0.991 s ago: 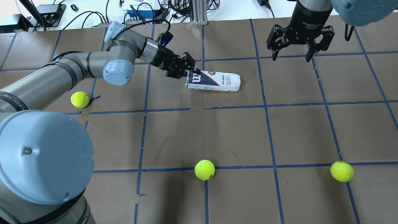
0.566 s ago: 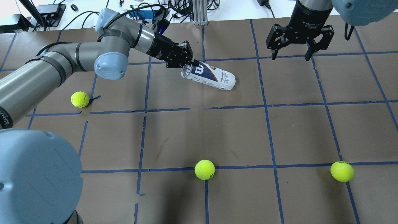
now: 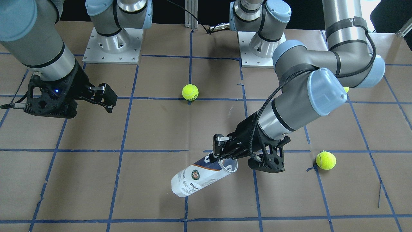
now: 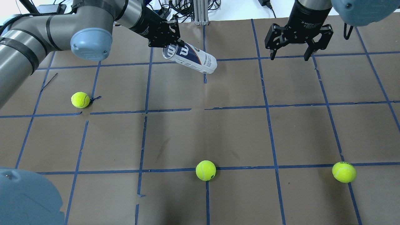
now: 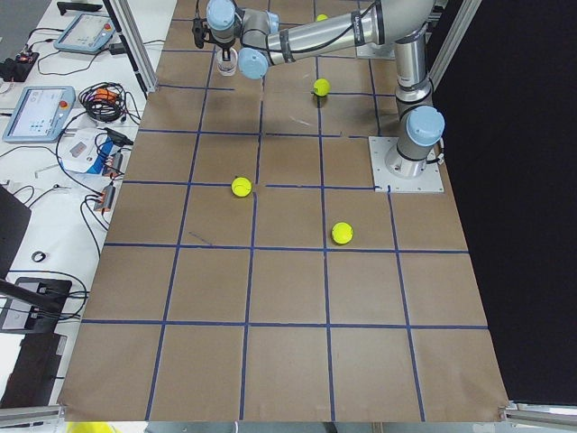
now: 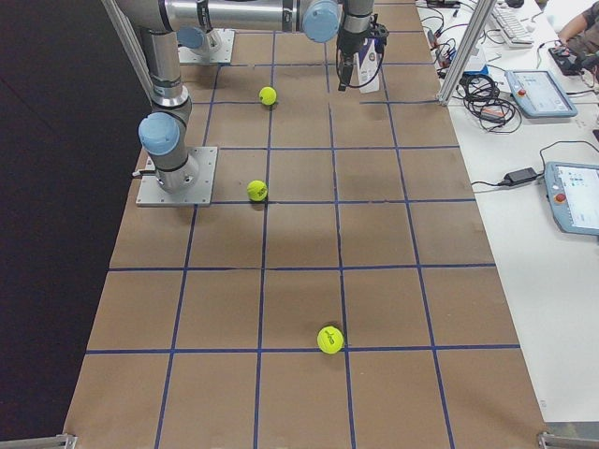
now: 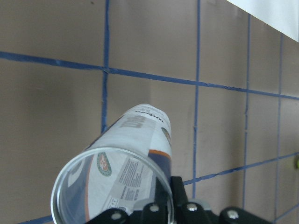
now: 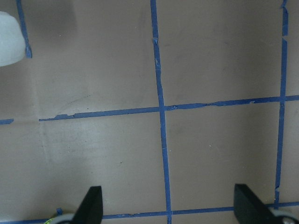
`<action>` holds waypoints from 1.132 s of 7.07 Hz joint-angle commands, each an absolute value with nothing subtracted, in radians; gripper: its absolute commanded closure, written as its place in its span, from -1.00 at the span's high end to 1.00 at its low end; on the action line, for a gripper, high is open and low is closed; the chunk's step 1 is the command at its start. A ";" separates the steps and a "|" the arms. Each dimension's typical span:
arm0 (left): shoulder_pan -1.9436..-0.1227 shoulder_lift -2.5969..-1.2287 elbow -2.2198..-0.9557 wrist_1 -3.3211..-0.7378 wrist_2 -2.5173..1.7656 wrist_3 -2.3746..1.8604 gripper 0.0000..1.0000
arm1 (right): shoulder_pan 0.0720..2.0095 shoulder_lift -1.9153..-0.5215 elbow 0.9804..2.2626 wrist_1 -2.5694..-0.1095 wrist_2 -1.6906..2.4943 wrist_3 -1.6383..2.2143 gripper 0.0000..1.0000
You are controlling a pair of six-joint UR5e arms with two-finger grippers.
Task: Lift up tennis ball bucket
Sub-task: 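Lift the can with the left gripper and tilt it upright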
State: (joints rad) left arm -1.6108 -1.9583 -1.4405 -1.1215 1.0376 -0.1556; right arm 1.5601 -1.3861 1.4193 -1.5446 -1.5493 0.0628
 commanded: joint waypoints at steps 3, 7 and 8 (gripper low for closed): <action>-1.787 -1.997 -1.308 -1.235 1.627 0.182 -0.99 | 1.560 -1.385 1.420 -1.543 -1.548 0.063 1.00; -1.839 -2.055 -1.312 -1.276 1.724 0.192 -0.61 | 1.560 -1.385 1.422 -1.532 -1.548 0.061 1.00; -1.839 -2.059 -1.309 -1.276 1.724 0.190 0.25 | 1.560 -1.385 1.422 -1.534 -1.548 0.060 1.00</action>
State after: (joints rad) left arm -1.8376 -2.0526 -1.3097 -1.2682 1.7209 0.1942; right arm 1.5601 -1.3852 1.4226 -1.5332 -1.5478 0.0615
